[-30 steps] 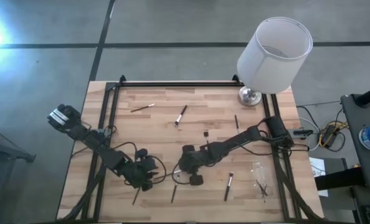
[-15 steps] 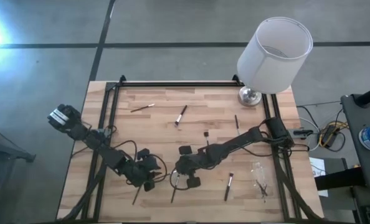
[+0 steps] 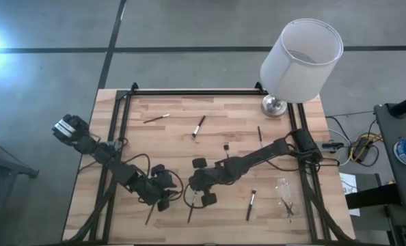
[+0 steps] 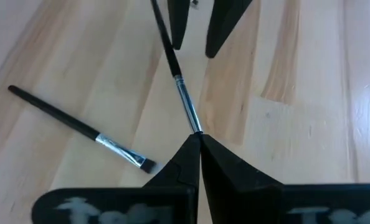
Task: Put items in baskets/containers
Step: Put the eyeshadow brush into the transparent organizer
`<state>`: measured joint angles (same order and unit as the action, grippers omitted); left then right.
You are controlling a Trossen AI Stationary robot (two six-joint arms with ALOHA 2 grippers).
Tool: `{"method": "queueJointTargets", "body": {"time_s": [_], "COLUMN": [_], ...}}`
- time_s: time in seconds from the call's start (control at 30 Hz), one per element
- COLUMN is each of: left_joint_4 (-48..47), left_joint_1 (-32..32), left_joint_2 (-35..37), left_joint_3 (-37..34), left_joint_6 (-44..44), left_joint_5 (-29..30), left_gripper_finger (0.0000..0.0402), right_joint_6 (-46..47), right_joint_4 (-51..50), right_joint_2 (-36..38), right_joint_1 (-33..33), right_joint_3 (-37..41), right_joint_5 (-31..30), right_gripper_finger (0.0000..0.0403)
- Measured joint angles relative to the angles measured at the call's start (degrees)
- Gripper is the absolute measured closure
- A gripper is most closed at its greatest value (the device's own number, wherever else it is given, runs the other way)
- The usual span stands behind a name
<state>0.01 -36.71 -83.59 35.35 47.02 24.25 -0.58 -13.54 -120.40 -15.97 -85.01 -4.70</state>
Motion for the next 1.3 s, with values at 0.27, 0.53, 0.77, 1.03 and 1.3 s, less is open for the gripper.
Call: {"method": "queueJointTargets", "body": {"time_s": [0.27,0.53,0.77,1.03,1.3], "left_joint_4": [0.52,1.46,1.72,7.93,7.71], "left_joint_1": [0.02,0.24,0.9,1.14,1.27], "left_joint_2": [0.0,0.0,-2.94,-6.92,-6.83], "left_joint_3": [0.0,0.0,0.0,0.0,0.0], "left_joint_6": [-0.14,-0.41,-0.38,-2.84,-3.88], "left_joint_5": [-0.81,-0.54,0.43,-1.97,-4.91], "left_gripper_finger": [0.0298,0.0298,0.0298,0.0298,0.0298], "right_joint_6": [-0.11,-0.11,-0.09,-0.9,0.55], "right_joint_4": [-1.06,-0.97,-0.48,-0.66,-1.32], "right_joint_2": [0.0,0.0,0.0,0.0,0.0], "right_joint_1": [0.11,0.11,0.11,0.11,0.09], "right_joint_3": [0.0,0.0,-0.29,-1.46,-1.45], "right_joint_5": [0.01,0.03,0.14,0.16,1.29], "right_gripper_finger": [0.0394,0.0394,0.0394,0.0394,0.0394]}}
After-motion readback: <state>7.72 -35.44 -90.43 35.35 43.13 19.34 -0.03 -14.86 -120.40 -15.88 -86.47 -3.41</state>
